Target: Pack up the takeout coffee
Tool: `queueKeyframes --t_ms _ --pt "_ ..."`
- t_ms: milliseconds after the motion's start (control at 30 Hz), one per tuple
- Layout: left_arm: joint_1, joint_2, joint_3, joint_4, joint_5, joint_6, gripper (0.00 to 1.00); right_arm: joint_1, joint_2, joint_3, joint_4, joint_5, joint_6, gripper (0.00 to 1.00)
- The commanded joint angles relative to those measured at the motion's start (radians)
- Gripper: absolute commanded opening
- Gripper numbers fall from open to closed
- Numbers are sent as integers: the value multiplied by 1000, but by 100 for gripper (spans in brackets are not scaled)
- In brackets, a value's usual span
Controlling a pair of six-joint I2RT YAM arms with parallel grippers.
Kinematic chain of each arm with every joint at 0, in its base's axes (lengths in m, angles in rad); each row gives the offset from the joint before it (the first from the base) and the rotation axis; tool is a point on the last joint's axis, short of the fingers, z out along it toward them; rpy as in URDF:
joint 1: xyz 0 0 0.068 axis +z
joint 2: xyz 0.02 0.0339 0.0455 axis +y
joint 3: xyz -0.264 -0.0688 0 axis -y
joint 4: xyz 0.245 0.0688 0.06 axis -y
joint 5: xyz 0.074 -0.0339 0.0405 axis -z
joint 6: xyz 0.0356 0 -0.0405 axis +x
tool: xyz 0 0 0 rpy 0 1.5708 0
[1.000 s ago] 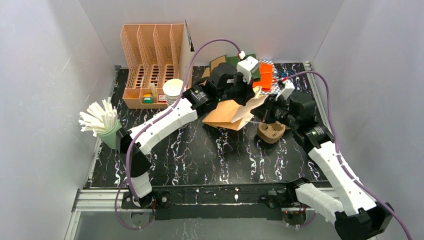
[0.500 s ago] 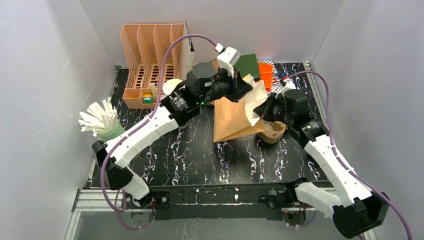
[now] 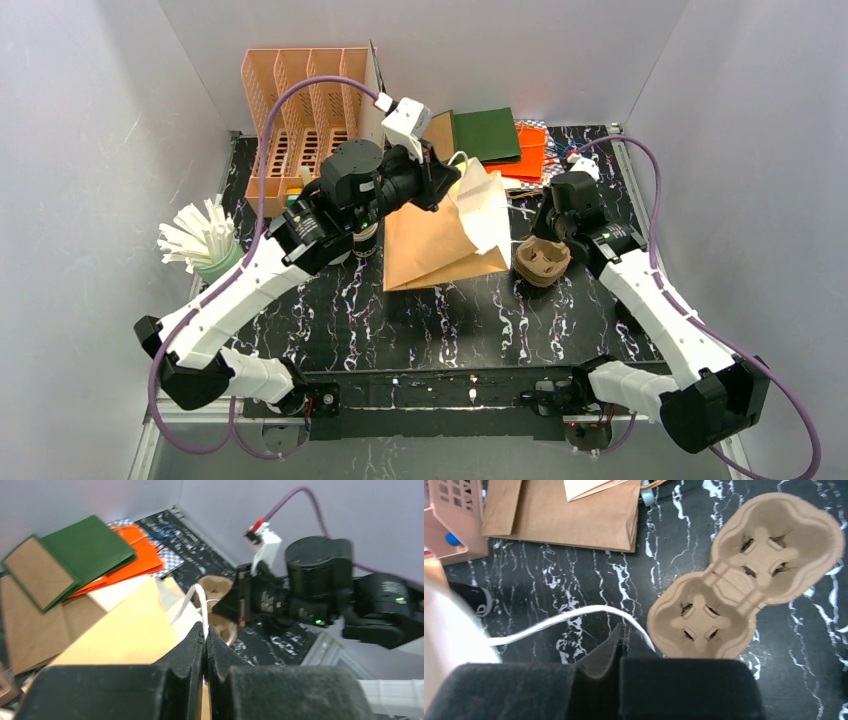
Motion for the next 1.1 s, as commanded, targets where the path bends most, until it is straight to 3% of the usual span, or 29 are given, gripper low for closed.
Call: queueKeyframes --t_ms 0,167,367,733,900,1067 --pt "4 -62 17 -132 -167 74 0 60 26 86 -60 212 -26 1" --pt "4 -112 -17 -154 -193 84 0 146 65 111 -83 269 -32 1" --pt "4 -136 -105 -84 -47 54 0 151 -14 61 69 -51 -108 2" --pt "4 -207 -298 7 -16 -19 0 150 45 131 62 -364 -84 35" --pt "4 -256 -401 93 -12 -62 0 150 63 115 60 -450 -28 46" --pt "4 -253 -399 86 -13 -74 0 150 65 110 17 -464 15 57"
